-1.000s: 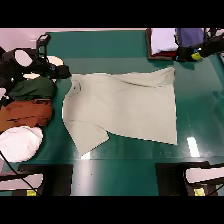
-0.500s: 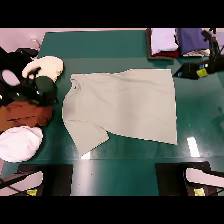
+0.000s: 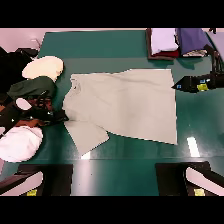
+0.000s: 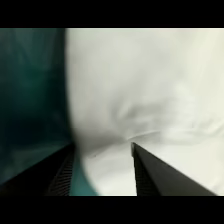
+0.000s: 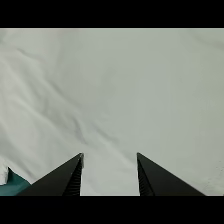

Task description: Fold the shirts.

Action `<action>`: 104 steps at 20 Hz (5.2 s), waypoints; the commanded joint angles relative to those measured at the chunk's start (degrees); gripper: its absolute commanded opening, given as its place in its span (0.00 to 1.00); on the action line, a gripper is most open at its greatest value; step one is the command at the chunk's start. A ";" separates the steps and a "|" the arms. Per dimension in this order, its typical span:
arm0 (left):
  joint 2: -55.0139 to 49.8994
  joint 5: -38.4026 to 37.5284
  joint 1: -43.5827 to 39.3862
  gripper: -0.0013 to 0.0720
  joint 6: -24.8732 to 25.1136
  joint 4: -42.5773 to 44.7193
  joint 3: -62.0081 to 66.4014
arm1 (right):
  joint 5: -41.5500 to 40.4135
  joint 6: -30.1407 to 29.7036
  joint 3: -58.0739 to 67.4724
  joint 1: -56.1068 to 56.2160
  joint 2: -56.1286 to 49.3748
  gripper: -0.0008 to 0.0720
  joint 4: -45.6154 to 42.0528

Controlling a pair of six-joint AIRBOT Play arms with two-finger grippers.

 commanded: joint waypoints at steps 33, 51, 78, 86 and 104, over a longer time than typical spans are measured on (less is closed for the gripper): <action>23.61 -6.80 -4.76 0.06 -1.70 -1.07 42.25 | -2.60 1.07 2.78 -4.11 23.43 0.03 -6.03; 12.72 -17.16 -4.76 0.06 -7.63 7.93 61.99 | 6.99 4.28 37.53 -4.07 8.22 0.03 -6.54; -26.60 -13.51 -5.07 0.71 -1.90 5.38 38.10 | -2.60 2.80 9.49 -1.53 -19.08 0.31 -16.33; -2.80 -17.70 -5.07 0.68 -6.88 14.01 18.21 | 6.43 3.34 9.27 -0.96 -5.73 0.54 -16.35; 18.36 -2.10 -9.40 0.53 -5.73 -9.68 -20.22 | 6.38 4.26 9.27 1.60 5.18 0.54 -14.71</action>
